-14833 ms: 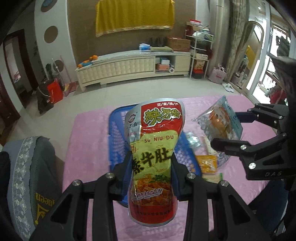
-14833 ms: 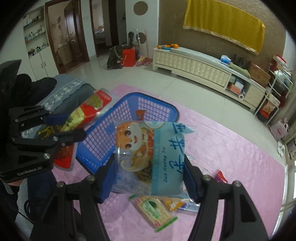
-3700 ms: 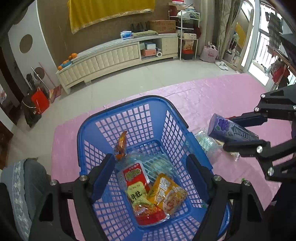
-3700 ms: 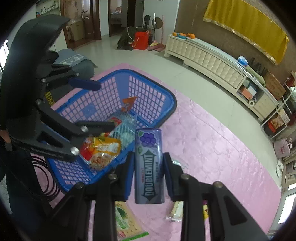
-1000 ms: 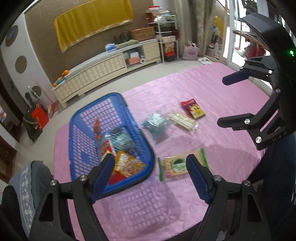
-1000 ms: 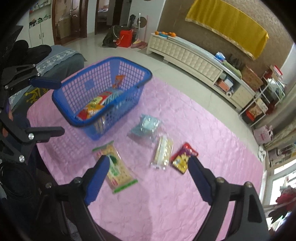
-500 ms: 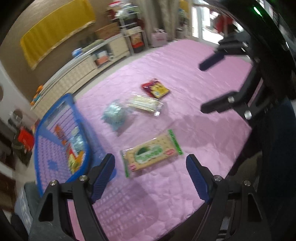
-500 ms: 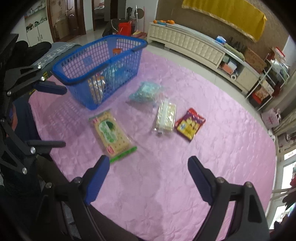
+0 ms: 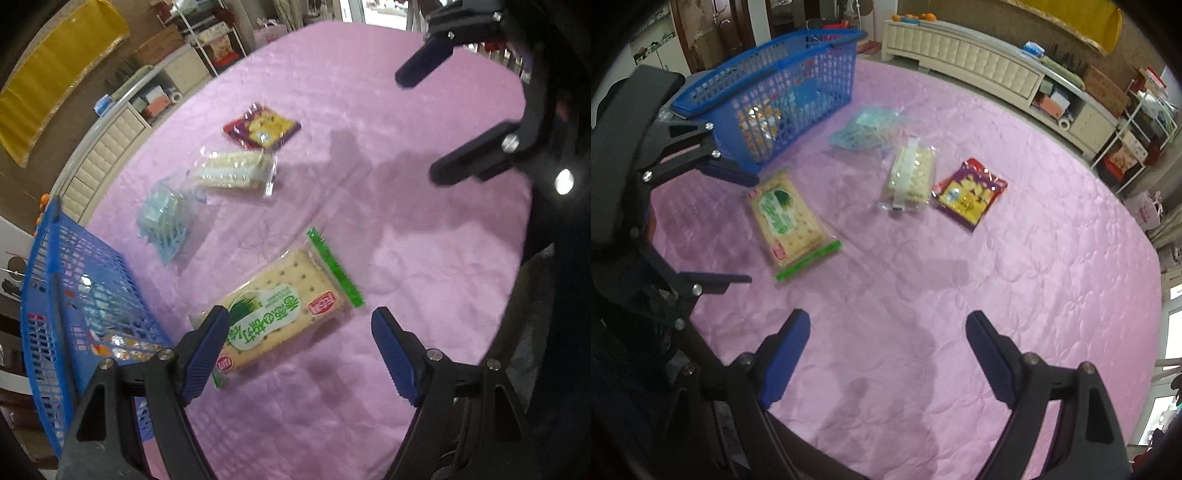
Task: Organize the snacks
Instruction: 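Grasp the green-label cracker packet with the left tool while the right tool approaches the chip bag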
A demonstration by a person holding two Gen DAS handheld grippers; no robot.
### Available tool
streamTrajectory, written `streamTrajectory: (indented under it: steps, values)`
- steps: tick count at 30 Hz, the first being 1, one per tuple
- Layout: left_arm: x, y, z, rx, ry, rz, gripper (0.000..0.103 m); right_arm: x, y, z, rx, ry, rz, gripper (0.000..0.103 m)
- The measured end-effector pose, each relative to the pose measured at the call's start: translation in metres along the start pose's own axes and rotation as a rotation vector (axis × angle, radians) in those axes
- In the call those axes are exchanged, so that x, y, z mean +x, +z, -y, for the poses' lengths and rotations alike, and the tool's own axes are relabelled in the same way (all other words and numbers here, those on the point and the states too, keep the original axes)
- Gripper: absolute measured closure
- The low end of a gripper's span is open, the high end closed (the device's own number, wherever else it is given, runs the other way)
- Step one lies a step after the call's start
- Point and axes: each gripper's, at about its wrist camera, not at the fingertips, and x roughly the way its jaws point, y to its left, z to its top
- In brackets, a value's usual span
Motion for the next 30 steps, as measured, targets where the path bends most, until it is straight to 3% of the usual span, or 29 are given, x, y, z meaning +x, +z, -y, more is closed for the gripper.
streamTrajectory:
  steps: [10, 15, 20, 23, 26, 28, 30]
  values:
    - [0.041, 0.003, -0.021, -0.019, -0.021, -0.043, 0.025, 0.03, 0.006, 0.019, 0.024, 0.043, -0.026, 0.014]
    - [0.05, 0.008, -0.04, -0.12, -0.072, -0.02, 0.025, 0.044, 0.011, 0.023, 0.026, 0.064, -0.041, 0.014]
    - [0.057, 0.019, -0.047, -0.144, -0.095, -0.016, 0.021, 0.048, 0.015, 0.032, 0.036, 0.072, -0.041, 0.014]
    - [0.069, 0.023, -0.067, -0.253, -0.181, -0.041, 0.019, 0.048, 0.016, 0.037, 0.042, 0.071, -0.037, 0.014]
    - [0.069, 0.025, -0.065, -0.252, -0.169, -0.031, 0.018, 0.047, 0.016, 0.042, 0.051, 0.071, -0.028, 0.014]
    - [0.068, 0.025, -0.063, -0.26, -0.166, -0.036, 0.019, 0.047, 0.016, 0.047, 0.061, 0.069, -0.023, 0.014]
    - [0.066, 0.026, -0.063, -0.26, -0.168, -0.033, 0.03, 0.048, 0.018, 0.052, 0.072, 0.075, -0.02, 0.014]
